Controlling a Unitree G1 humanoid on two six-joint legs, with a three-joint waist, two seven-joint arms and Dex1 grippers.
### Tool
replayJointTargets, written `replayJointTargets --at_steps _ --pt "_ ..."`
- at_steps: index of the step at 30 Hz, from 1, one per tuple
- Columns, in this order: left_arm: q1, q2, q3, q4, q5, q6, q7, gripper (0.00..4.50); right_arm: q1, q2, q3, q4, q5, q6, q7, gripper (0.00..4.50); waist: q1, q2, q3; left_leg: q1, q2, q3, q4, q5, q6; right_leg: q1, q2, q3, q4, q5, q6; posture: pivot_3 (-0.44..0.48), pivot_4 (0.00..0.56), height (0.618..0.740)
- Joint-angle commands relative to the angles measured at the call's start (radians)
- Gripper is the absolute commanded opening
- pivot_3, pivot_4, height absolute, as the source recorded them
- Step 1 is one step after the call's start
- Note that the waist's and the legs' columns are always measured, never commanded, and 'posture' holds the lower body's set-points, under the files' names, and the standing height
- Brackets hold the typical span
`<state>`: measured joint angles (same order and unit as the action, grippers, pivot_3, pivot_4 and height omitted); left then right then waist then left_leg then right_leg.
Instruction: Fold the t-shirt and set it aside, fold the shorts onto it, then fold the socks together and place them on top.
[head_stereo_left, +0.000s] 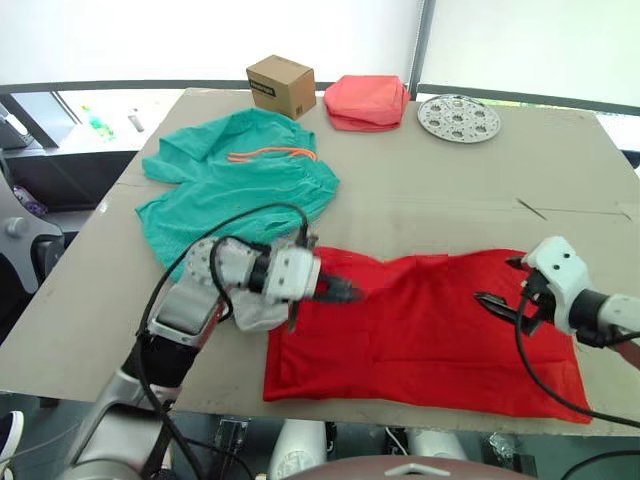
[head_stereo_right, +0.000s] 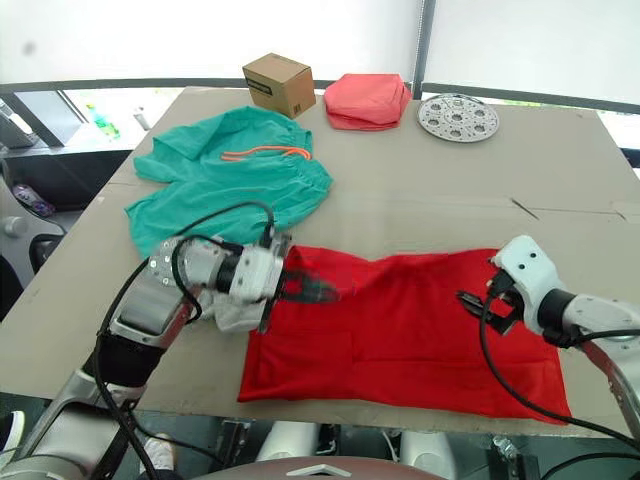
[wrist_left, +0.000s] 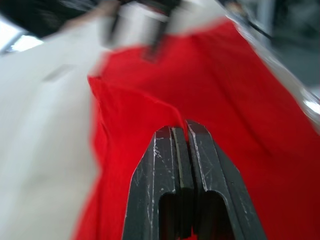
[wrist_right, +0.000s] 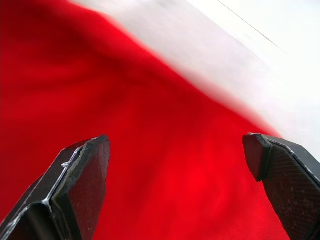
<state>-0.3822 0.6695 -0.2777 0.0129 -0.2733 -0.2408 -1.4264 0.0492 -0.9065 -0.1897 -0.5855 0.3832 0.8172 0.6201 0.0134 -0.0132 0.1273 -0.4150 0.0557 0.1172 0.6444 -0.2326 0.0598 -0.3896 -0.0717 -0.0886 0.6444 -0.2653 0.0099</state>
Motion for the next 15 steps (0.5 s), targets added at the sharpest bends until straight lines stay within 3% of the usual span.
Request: replayJointTargets --at_steps 1,15 --pt "-0.01 -0.004 0.009 0.072 0.039 -0.139 -0.017 0.03 -0.021 -0.053 0.038 0.012 -0.076 -0.03 -0.002 4.5 0.003 0.0 0.0 0.0 0.0 0.0 0.0 0.0 0.0 -0.001 0.0 0.0 0.0 0.0 0.0 0.0 0.15 0.74" --pt "-0.007 -0.054 0.118 0.196 -0.011 -0.182 0.08 0.03 -0.106 -0.252 0.2 0.198 -0.365 -0.129 0.039 4.5 -0.002 0.0 0.001 -0.001 0.001 0.001 0.002 -0.001 0.002 0.0 0.002 0.0 0.0 0.002 0.006 0.0 0.15 0.74"
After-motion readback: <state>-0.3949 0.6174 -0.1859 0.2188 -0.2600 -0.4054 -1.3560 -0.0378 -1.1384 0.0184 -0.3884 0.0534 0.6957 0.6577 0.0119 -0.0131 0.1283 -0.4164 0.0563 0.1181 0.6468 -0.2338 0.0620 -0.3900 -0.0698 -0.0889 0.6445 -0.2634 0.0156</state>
